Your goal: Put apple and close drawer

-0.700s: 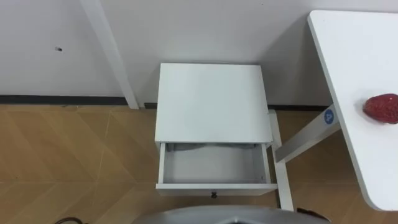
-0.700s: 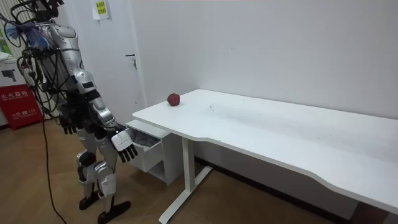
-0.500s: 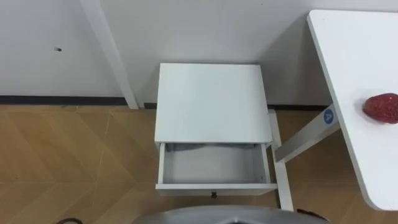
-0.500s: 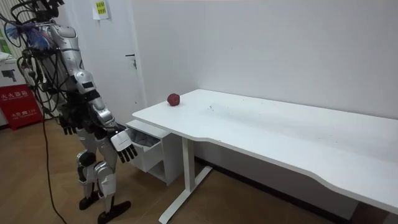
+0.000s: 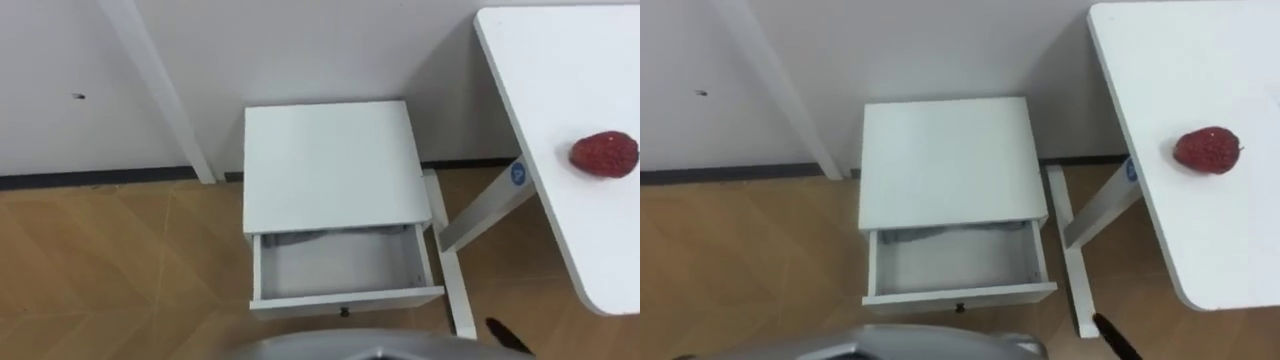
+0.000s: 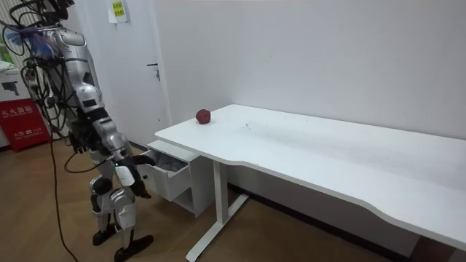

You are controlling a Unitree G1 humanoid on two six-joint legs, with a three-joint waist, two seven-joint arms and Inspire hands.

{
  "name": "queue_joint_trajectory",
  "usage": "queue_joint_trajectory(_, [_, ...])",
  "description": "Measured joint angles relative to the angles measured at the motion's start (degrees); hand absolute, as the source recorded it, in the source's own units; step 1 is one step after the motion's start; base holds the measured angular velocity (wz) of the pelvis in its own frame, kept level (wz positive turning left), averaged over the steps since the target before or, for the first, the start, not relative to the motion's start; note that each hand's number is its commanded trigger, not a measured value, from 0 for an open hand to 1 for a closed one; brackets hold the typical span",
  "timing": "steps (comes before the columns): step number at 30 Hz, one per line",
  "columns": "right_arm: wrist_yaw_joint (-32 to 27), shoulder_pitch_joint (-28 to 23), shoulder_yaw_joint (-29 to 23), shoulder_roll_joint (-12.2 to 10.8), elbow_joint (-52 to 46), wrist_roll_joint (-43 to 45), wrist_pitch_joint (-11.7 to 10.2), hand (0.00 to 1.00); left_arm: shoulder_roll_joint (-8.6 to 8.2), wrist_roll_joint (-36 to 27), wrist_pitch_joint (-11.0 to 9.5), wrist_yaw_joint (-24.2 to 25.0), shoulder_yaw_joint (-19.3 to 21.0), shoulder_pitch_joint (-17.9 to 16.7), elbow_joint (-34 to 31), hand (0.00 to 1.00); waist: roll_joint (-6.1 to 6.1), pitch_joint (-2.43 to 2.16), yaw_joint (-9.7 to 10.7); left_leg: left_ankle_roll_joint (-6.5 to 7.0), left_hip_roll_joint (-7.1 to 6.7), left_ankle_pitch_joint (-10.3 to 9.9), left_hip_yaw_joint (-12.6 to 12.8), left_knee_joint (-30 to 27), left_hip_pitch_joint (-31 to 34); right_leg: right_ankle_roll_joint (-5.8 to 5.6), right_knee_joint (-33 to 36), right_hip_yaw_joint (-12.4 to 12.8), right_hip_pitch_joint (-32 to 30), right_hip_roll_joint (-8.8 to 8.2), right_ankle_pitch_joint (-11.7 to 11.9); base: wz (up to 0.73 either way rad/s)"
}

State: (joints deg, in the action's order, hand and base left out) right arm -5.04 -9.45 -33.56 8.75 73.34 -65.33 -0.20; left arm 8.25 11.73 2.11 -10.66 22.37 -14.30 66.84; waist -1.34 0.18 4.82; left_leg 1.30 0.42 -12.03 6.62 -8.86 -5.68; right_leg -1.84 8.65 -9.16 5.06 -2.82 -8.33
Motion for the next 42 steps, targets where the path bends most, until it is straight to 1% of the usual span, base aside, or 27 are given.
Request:
queue_joint_trajectory(1, [-0.9,0.0,-2.2,0.0,0.0,-3.8,-0.3,0.0,0.32,-0.9,-0.1,0.0,0.2,0.0,-0.1,0.0,-0.21,-0.16,0.3,0.0,0.07,0.0,0.5,0.0,0.0,0.03,0.3,0.6,-0.3,0.06,-0.1,-0.17])
queue_joint_trajectory(3, [-2.8,0.7,-6.9,0.1,-0.1,-7.4,-0.7,0.0,0.52,-0.8,-0.2,0.0,1.4,0.0,0.0,0.0,-0.37,-0.34,1.3,0.0,0.09,0.0,1.0,0.1,0.0,0.03,0.3,1.2,-0.5,0.12,-0.1,-0.13])
queue_joint_trajectory(4, [-3.2,0.8,-7.7,0.0,-0.2,-7.9,-0.8,0.0,0.61,-0.8,-0.2,0.0,1.7,0.0,0.0,0.0,-0.47,-0.4,1.5,0.0,0.08,0.0,1.0,0.1,0.0,0.03,0.3,1.2,-0.5,0.11,-0.1,-0.06])
queue_joint_trajectory(5, [-4.3,0.8,-8.7,0.1,-0.3,-8.9,-1.1,0.0,0.84,-0.8,-0.2,0.0,2.1,0.1,0.0,0.0,-0.68,-0.6,1.7,0.0,0.08,0.0,1.2,0.2,0.0,0.0,0.4,1.3,-0.7,0.11,-0.1,-0.05])
queue_joint_trajectory(8, [-6.6,1.5,-12.0,0.6,-0.4,-11.9,-1.2,0.0,1.28,-0.8,-0.2,0.2,2.4,0.0,0.0,0.0,-1.18,-0.62,2.1,0.01,0.08,0.0,1.5,0.2,0.0,-0.04,1.1,1.5,-1.2,0.07,-0.2,-0.04])
queue_joint_trajectory(11, [-10.3,2.6,-16.0,1.0,-5.2,-13.5,-1.3,0.0,1.54,-0.8,-0.1,0.3,2.6,-1.4,-0.9,0.0,-1.79,-0.64,2.9,0.02,0.09,0.0,2.0,0.1,-0.2,-0.09,1.4,1.8,-1.4,0.04,-0.3,-0.06])
queue_joint_trajectory(12, [-11.3,2.8,-16.9,1.6,-7.2,-13.6,-1.9,0.0,1.55,-0.8,-0.1,0.3,3.3,-1.5,-0.9,0.0,-1.84,-0.5,2.9,0.06,0.11,0.0,2.1,0.2,-0.4,-0.09,1.5,1.9,-1.4,0.04,-0.3,-0.09])
queue_joint_trajectory(13, [-11.7,3.0,-16.9,2.2,-7.4,-13.7,-2.2,0.0,1.58,-0.9,-0.1,0.3,3.5,-1.5,-0.9,0.0,-1.93,-0.49,2.9,0.08,0.11,0.0,2.1,0.2,-0.4,-0.09,1.5,1.9,-1.3,0.04,-0.3,-0.04])
queue_joint_trajectory(15, [-15.1,3.1,-17.4,3.8,-11.5,-13.9,-3.9,0.0,1.63,-0.9,-0.2,0.3,3.4,-1.6,-1.1,0.0,-2.18,-0.4,2.9,0.14,0.15,-0.2,2.1,0.1,-0.4,-0.1,1.8,1.9,-1.3,0.04,-0.3,0.0])
queue_joint_trajectory(16, [-16.0,3.2,-17.4,4.1,-12.9,-14.1,-4.4,0.0,1.63,-0.9,-0.2,0.4,3.4,-1.6,-1.2,0.0,-2.19,-0.39,2.9,0.14,0.15,-0.2,2.1,0.1,-0.3,-0.11,1.8,1.9,-1.4,0.02,-0.3,0.0])
queue_joint_trajectory(18, [-20.1,3.0,-17.4,4.6,-19.9,-14.2,-6.8,0.0,1.65,-1.0,-0.5,0.5,3.2,-1.7,-1.8,0.0,-2.2,-0.4,2.9,0.18,0.09,-0.2,2.1,-0.3,0.3,-0.13,1.9,1.9,-1.9,-0.04,-0.3,0.0])
queue_joint_trajectory(20, [-23.7,3.1,-17.3,4.6,-26.3,-13.1,-8.1,0.0,1.64,-1.0,-1.0,0.7,3.2,-2.0,-2.5,0.0,-2.31,-0.44,3.0,0.19,0.06,-0.2,2.1,-0.4,0.7,-0.14,1.9,2.0,-2.2,-0.04,-0.4,0.0])
queue_joint_trajectory(21, [-25.8,3.1,-17.3,4.8,-29.7,-11.7,-9.0,0.0,1.75,-0.9,-1.4,0.8,3.1,-2.1,-3.0,0.0,-2.13,-0.33,3.4,0.19,0.05,-0.2,2.0,-0.6,1.1,-0.17,1.9,2.0,-2.5,-0.04,-0.4,0.0])
queue_joint_trajectory(23, [-29.3,3.3,-17.2,5.0,-34.7,-7.9,-9.7,0.0,1.82,-0.9,-1.9,0.9,2.9,-2.1,-3.3,0.0,-2.5,-0.54,3.3,0.2,0.03,-0.2,2.0,-0.7,1.4,-0.17,2.0,2.1,-2.9,-0.04,-0.4,0.0])
queue_joint_trajectory(25, [-32.4,3.3,-17.2,5.0,-40.2,-4.5,-10.7,0.0,1.83,-0.8,-2.3,0.9,2.3,-2.1,-3.7,0.0,-2.45,-0.5,3.1,0.21,0.0,-0.2,1.9,-0.8,1.6,-0.18,2.0,2.0,-3.1,-0.04,-0.4,0.02])
queue_joint_trajectory(26, [-34.0,3.3,-16.9,5.0,-42.9,-1.0,-11.5,0.0,1.83,-0.8,-2.5,0.9,2.1,-2.0,-3.9,0.0,-2.43,-0.46,3.1,0.21,-0.03,-0.2,1.6,-0.7,1.8,-0.19,1.9,1.8,-3.1,-0.04,-0.4,0.08])
queue_joint_trajectory(27, [-36.0,3.4,-16.2,5.0,-45.4,3.6,-11.8,0.0,1.8,-0.6,-2.6,0.9,1.9,-1.9,-4.0,0.0,-2.54,-0.47,2.9,0.21,-0.02,-0.2,1.5,-0.6,2.0,-0.22,2.0,1.7,-3.4,-0.04,-0.4,0.07])
queue_joint_trajectory(28, [-36.9,3.3,-15.5,5.1,-46.9,6.0,-11.9,0.0,1.8,-0.1,-2.6,0.9,1.5,-1.9,-4.1,0.0,-2.54,-0.48,2.8,0.21,-0.02,-0.2,1.5,-0.6,2.2,-0.22,2.0,1.7,-3.5,-0.04,-0.4,0.0])
queue_joint_trajectory(29, [-39.0,3.3,-14.2,5.0,-50.4,10.3,-12.1,0.0,1.73,1.1,-2.6,1.0,0.7,-2.0,-4.1,0.0,-2.33,-0.44,2.6,0.21,-0.02,-0.2,1.5,-0.6,2.5,-0.23,2.1,1.7,-4.0,-0.04,-0.4,0.0])
queue_joint_trajectory(30, [-40.7,3.5,-12.6,5.1,-53.7,14.1,-12.4,0.0,1.78,1.4,-2.6,0.9,-0.1,-2.0,-4.1,0.0,-2.24,-0.18,2.4,0.21,-0.02,-0.2,1.5,-0.7,2.7,-0.23,2.1,1.6,-4.0,-0.04,-0.4,0.0])
queue_joint_trajectory(31, [-41.3,3.5,-11.7,5.2,-55.2,16.0,-12.6,0.0,1.83,1.4,-2.6,0.9,-0.5,-2.0,-4.1,0.0,-2.18,-0.13,2.4,0.21,0.0,-0.2,1.5,-0.7,2.7,-0.23,2.1,1.6,-4.1,-0.03,-0.4,0.03])
queue_joint_trajectory(32, [-42.3,3.5,-9.5,5.6,-57.4,20.6,-12.6,0.0,1.89,1.4,-2.6,0.9,-1.5,-2.1,-4.1,0.0,-2.15,-0.1,2.3,0.21,0.01,-0.2,1.4,-0.7,2.8,-0.22,2.0,1.5,-4.1,-0.03,-0.4,0.04])
queue_joint_trajectory(34, [-42.5,3.4,-6.3,5.8,-60.4,28.0,-12.7,0.0,1.9,1.6,-2.5,1.0,-4.0,-1.8,-4.2,0.0,-1.86,-0.04,2.3,0.2,-0.01,-0.2,1.2,-0.7,3.0,-0.22,2.0,1.3,-4.2,-0.08,-0.4,0.03])
queue_joint_trajectory(35, [-42.5,3.3,-4.1,5.8,-62.1,32.2,-12.7,0.0,1.86,2.5,-2.5,1.2,-5.6,-1.4,-4.4,0.0,-1.82,-0.02,1.2,0.2,0.0,-0.2,1.3,-0.7,3.0,-0.22,2.1,1.3,-4.3,-0.07,-0.4,0.0])
queue_joint_trajectory(37, [-42.2,3.1,-1.2,6.0,-63.5,38.0,-12.7,0.0,1.81,3.3,-2.6,1.3,-6.8,-0.5,-4.4,0.0,-1.63,-0.16,0.3,0.19,0.07,-0.2,1.4,-0.7,3.0,-0.22,2.0,1.3,-4.3,-0.04,-0.4,0.0])
queue_joint_trajectory(38, [-41.7,2.9,0.7,6.3,-63.6,41.1,-12.7,0.0,1.8,3.8,-2.6,1.4,-7.2,-0.1,-4.5,0.0,-1.62,-0.16,-0.6,0.19,0.09,-0.2,1.4,-0.7,2.9,-0.21,2.0,1.3,-4.3,-0.03,-0.4,0.0])
queue_joint_trajectory(42, [-38.0,2.6,6.3,7.2,-63.6,47.4,-12.1,0.0,1.88,3.5,-2.4,1.3,-9.6,-0.4,-4.6,0.0,-1.52,-0.09,-1.8,0.19,0.06,-0.2,1.4,-0.6,2.9,-0.22,1.9,1.2,-4.3,-0.06,-0.4,0.0])
